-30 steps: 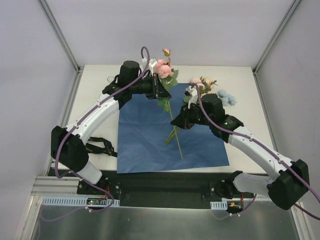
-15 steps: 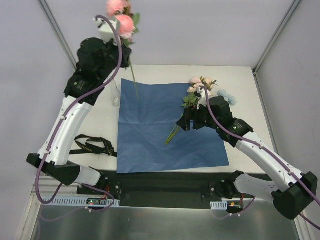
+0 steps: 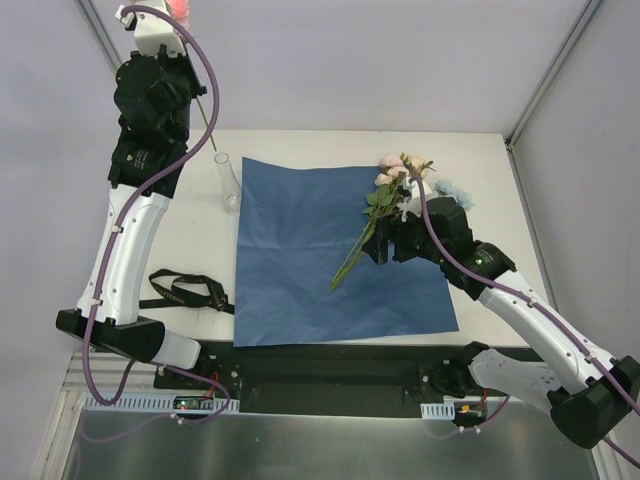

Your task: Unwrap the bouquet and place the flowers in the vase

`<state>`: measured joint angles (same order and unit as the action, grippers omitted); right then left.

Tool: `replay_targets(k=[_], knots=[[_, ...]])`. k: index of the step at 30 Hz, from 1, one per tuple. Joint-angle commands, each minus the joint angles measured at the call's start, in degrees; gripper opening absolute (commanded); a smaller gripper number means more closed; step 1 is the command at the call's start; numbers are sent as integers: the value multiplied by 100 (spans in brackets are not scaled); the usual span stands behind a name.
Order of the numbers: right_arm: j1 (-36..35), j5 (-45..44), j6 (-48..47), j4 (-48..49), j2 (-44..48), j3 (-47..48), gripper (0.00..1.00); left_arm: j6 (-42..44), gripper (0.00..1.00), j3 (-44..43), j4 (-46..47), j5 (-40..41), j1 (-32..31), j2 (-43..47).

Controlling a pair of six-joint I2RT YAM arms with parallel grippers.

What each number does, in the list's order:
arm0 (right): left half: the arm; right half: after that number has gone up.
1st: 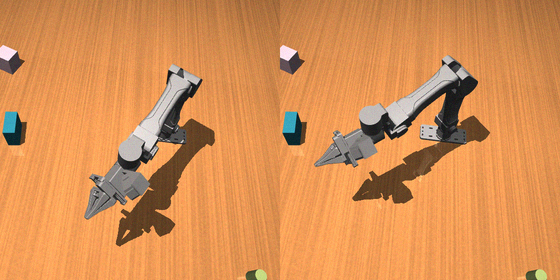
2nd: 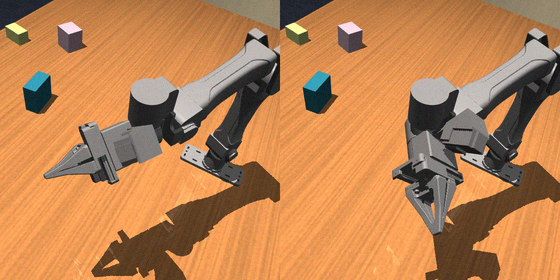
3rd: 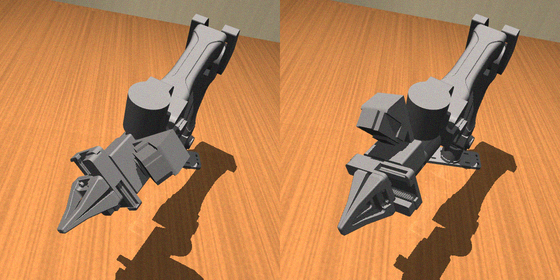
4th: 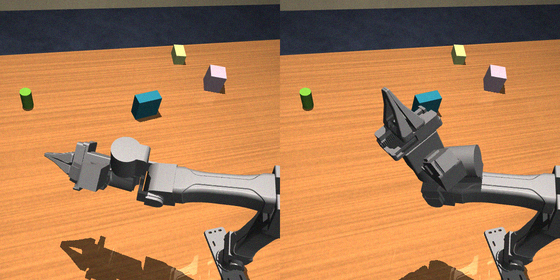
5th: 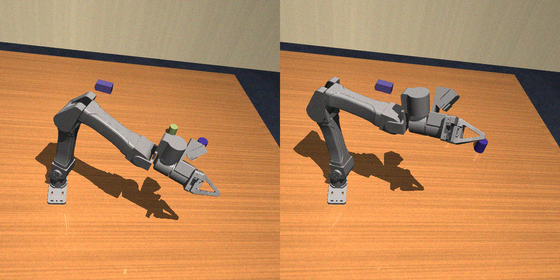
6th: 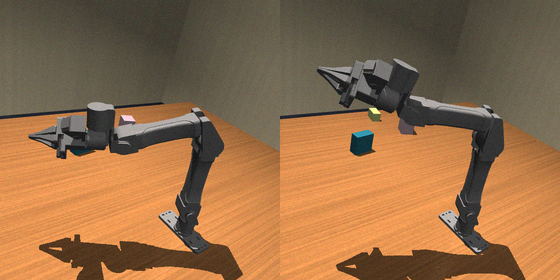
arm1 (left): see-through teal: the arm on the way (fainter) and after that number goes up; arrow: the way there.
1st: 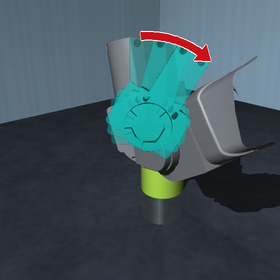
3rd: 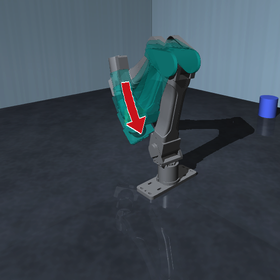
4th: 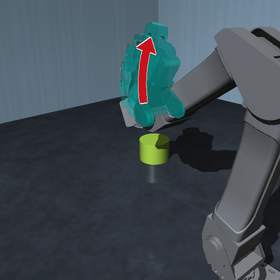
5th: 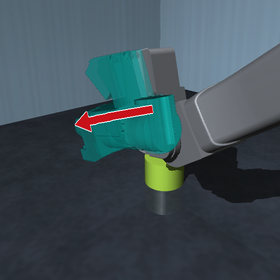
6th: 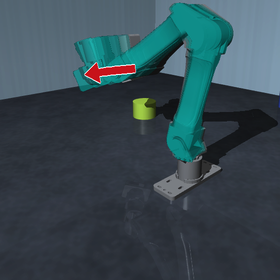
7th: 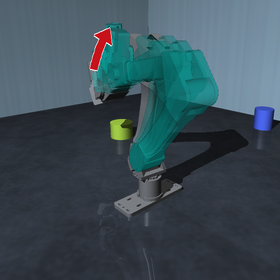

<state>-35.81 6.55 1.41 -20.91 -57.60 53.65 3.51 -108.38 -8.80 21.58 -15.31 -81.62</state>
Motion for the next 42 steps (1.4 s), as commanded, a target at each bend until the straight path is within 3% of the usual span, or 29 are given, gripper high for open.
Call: replay_targets(k=[1, 22, 30, 42], knots=[[22, -136, -44, -10, 118, -56, 81, -25, 0, -131, 379, 21, 72, 15], [22, -57, 105, 69, 56, -223, 81, -342, 0, 774, 572, -313, 186, 50], [22, -39, 105, 104, -23, -223, 81, -254, 0, 2011, 1721, -119, 186, 410], [22, -39, 167, 157, -58, -302, 82, -333, 0, 2909, 2479, 434, 222, 261]])
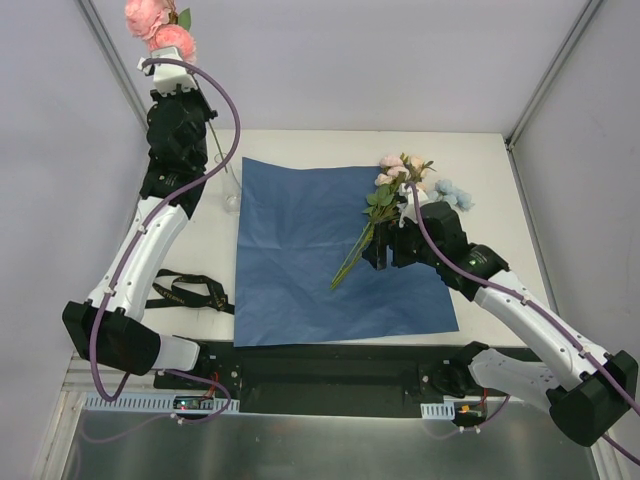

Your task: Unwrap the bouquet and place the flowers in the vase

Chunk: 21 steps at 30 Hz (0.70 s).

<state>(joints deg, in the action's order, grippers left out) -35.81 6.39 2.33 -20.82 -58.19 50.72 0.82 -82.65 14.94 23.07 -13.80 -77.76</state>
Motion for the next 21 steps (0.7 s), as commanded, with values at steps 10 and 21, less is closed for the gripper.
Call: replay_targets(k=[10, 21], knots=[[30, -42, 84, 148, -17, -18, 82, -3, 0, 390, 194, 58, 79, -143], [30, 116, 127, 315, -227, 17, 81, 59, 0, -23, 53, -75, 79, 59]])
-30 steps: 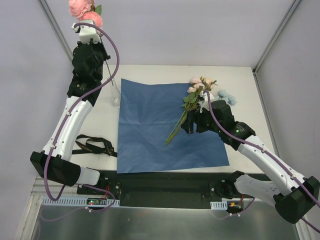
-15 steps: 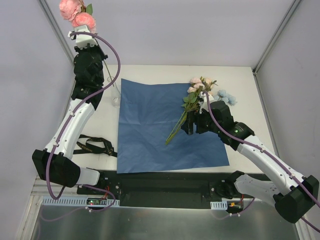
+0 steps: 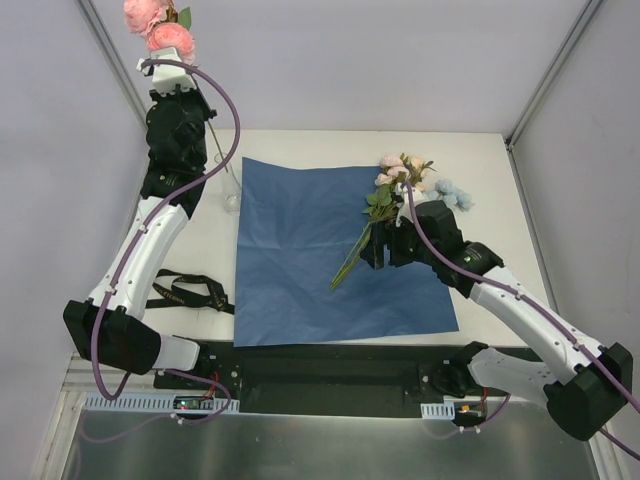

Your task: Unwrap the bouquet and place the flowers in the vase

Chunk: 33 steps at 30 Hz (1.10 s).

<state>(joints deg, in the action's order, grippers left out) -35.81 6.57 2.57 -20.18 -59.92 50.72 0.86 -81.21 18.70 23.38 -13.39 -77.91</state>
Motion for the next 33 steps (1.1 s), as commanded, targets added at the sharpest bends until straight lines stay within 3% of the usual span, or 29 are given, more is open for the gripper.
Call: replay_targets(k=[1, 33], knots=[[22, 125, 121, 261, -72, 26, 82, 72, 0, -202, -323, -105, 47, 74], [30, 266, 183, 366, -362, 114, 82, 854, 0, -984, -358, -114, 38, -374]])
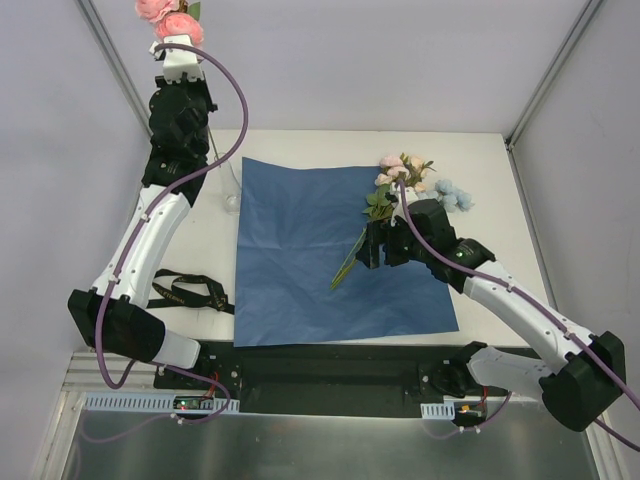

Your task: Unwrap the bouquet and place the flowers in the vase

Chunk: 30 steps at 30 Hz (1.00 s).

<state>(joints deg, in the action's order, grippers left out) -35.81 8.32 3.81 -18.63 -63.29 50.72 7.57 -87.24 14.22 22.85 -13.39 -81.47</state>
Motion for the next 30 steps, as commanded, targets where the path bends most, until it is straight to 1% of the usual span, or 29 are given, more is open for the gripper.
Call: replay_targets(k=[1, 6, 12, 15, 19, 23, 24, 30], knots=[[22, 91, 58, 220, -35, 114, 82, 200, 0, -416, 73, -53, 38, -44], [30, 118, 67, 228, -35, 105, 82, 227, 0, -443, 11, -35, 38, -79], [22, 126, 76, 237, -52, 70, 82, -45, 0, -100, 37, -61, 38, 44], [30, 144, 67, 237, -61, 70, 82, -273, 0, 119, 63, -167, 38, 131], [30, 153, 58, 237, -70, 78, 82, -370, 0, 829, 458, -422, 38, 272], [30, 161, 76, 237, -35, 52, 82, -432, 0, 1376, 758, -264, 38, 290], [22, 153, 76, 246, -26, 43, 82, -467, 2, 1481, 758, -133, 38, 290], [22, 205, 111, 290, -26, -44, 82, -696, 6, 1833, 907, 184, 38, 264]])
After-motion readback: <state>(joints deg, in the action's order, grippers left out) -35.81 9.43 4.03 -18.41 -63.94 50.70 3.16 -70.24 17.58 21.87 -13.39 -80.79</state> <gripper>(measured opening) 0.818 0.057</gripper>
